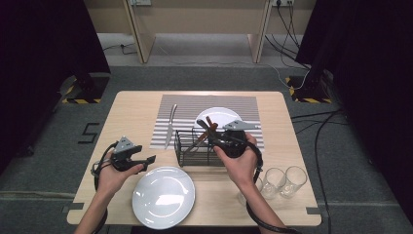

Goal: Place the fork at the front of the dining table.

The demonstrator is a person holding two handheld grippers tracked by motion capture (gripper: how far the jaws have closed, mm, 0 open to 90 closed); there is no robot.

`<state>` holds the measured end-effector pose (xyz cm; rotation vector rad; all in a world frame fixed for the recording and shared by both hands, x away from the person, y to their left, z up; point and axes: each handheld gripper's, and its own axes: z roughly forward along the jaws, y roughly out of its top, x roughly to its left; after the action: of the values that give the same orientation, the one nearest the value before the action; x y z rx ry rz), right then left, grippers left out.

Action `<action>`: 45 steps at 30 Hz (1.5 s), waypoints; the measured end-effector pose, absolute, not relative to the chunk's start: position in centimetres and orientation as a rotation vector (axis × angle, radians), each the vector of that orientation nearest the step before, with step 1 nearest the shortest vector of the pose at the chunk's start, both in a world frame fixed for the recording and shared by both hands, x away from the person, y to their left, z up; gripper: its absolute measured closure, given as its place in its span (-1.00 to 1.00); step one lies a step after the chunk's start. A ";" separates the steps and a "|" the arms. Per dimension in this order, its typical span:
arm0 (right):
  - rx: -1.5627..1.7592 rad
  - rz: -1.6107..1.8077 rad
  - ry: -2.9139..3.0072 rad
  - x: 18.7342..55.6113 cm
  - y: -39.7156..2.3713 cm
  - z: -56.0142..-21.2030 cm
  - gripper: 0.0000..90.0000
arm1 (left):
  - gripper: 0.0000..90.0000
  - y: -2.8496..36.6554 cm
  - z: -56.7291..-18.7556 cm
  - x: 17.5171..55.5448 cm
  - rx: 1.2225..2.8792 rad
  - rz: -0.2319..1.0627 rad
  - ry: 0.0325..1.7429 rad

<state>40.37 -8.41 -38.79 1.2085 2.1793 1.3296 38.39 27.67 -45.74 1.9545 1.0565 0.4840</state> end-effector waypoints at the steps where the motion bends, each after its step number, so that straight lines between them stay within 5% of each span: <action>1: 1.204 1.335 2.179 40.3 -8.4 -38.8 0.45 | -0.40 27.7 -45.7 38.4 1.955 0.484 1.057; 15: 1.173 1.305 2.138 39.9 -8.6 -38.4 0.76 | -0.39 27.4 -45.7 38.5 1.957 0.481 1.046; 45: 1.152 1.261 2.087 40.0 -9.2 -38.6 0.85 | -0.37 27.4 -46.0 38.6 1.964 0.471 1.053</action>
<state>39.97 -9.21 -38.56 1.1523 2.0872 1.2606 38.62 27.37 -46.05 1.9639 1.0528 0.4715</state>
